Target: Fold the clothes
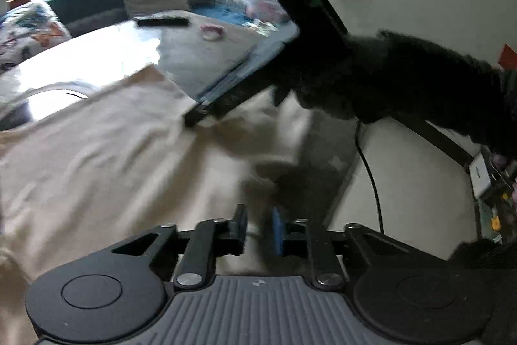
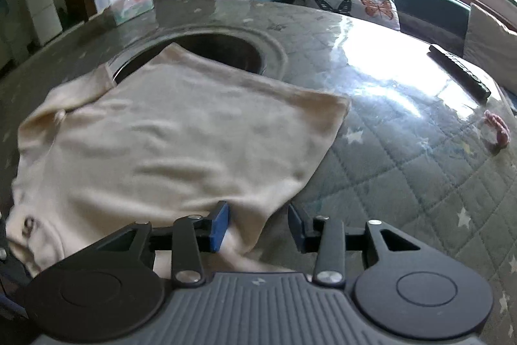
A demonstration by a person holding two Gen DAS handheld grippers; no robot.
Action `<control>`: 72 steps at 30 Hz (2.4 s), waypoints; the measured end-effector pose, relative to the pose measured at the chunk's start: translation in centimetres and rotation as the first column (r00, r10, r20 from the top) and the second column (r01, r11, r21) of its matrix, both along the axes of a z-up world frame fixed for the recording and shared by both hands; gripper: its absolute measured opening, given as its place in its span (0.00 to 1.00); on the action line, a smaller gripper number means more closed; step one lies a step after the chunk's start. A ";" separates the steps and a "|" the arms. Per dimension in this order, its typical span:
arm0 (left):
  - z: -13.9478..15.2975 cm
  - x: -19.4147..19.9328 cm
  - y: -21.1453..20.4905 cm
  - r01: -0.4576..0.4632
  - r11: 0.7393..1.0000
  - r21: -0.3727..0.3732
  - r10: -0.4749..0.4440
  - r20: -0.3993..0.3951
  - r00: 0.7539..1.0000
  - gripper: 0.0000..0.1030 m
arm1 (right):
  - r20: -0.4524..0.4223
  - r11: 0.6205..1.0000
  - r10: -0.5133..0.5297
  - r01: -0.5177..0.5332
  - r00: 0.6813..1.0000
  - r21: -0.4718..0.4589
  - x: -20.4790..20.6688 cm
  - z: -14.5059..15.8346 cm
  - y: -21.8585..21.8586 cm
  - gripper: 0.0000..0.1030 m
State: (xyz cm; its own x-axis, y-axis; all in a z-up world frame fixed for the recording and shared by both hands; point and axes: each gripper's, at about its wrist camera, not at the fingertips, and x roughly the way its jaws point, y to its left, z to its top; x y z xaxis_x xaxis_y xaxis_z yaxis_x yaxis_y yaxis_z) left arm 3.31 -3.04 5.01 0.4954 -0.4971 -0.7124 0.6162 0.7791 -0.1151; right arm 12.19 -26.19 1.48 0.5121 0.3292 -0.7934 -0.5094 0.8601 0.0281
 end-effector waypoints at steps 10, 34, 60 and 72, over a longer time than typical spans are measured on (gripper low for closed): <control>0.7 9.3 6.3 -0.386 0.921 0.049 0.385 0.034 0.922 0.40 | 0.012 0.986 -0.150 0.149 0.989 0.073 6.3 1.2 -2.1 0.38; -3.2 20.8 10.3 -0.543 0.831 0.124 0.533 0.105 0.840 0.04 | 0.029 0.986 -0.162 0.160 0.986 0.052 16.1 -0.6 1.2 0.07; -0.2 15.1 7.1 -0.484 0.872 0.075 0.474 0.120 0.872 0.50 | 0.113 0.998 -0.053 0.057 0.992 -0.026 11.6 3.9 2.6 0.12; -1.4 8.0 -2.8 -0.226 0.974 0.034 0.223 0.067 0.972 0.51 | 0.043 0.999 0.031 -0.030 0.999 -0.029 4.7 0.9 2.5 0.32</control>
